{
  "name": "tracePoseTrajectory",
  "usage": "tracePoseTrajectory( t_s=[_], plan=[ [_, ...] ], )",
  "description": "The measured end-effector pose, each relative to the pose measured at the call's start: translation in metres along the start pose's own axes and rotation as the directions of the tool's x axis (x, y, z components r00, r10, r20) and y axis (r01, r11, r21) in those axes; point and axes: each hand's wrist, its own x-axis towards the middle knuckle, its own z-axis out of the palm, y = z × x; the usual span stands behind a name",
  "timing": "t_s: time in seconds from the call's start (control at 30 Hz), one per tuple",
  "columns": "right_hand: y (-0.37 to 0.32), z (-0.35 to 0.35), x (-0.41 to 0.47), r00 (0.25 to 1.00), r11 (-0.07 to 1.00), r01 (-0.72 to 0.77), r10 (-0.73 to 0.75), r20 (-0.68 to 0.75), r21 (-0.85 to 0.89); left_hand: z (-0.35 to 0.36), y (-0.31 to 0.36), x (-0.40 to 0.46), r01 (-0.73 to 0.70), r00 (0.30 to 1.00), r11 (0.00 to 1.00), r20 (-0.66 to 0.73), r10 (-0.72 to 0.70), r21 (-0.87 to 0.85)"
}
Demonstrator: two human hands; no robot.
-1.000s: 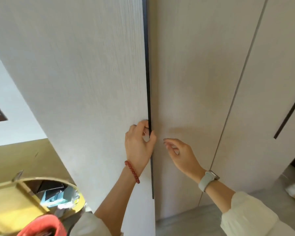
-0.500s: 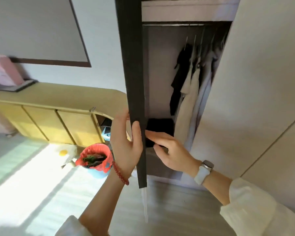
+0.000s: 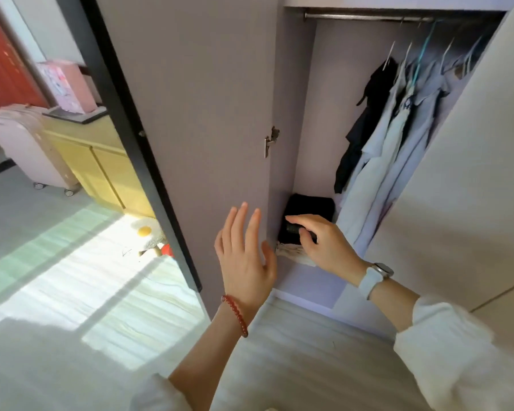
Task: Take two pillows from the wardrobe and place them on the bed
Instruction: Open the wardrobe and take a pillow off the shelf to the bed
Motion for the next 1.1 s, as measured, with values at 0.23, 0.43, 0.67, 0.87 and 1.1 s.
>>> tracePoseTrajectory(
  t_s=[0.23, 0.43, 0.67, 0.87, 1.1],
  plan=[
    [0.057, -0.074, -0.017, 0.958, 0.964, -0.24, 0.216, -0.191, -0.115, 0.087, 0.032, 0.073, 0.023, 0.951, 0.986, 0.308, 0.028, -0.162],
    [0.1, -0.163, -0.007, 0.886, 0.893, -0.38, 0.275, -0.373, -0.243, 0.177, 0.123, 0.164, -0.159, 0.892, 0.916, 0.344, 0.294, -0.37],
    [0.123, -0.234, 0.003, 0.8, 0.859, -0.449, 0.264, -0.539, -0.245, 0.232, 0.224, 0.236, -0.232, 0.858, 0.796, 0.267, 0.438, -0.56],
    [0.126, -0.253, -0.001, 0.788, 0.859, -0.434, 0.215, -0.577, -0.272, 0.227, 0.247, 0.258, 0.221, 0.808, 0.561, 0.472, 0.353, -0.798],
    [0.1, -0.242, -0.023, 0.737, 0.923, -0.347, 0.159, -0.657, -0.165, 0.173, 0.236, 0.217, 0.127, 0.755, 0.528, 0.427, 0.497, -0.839]
  ],
)
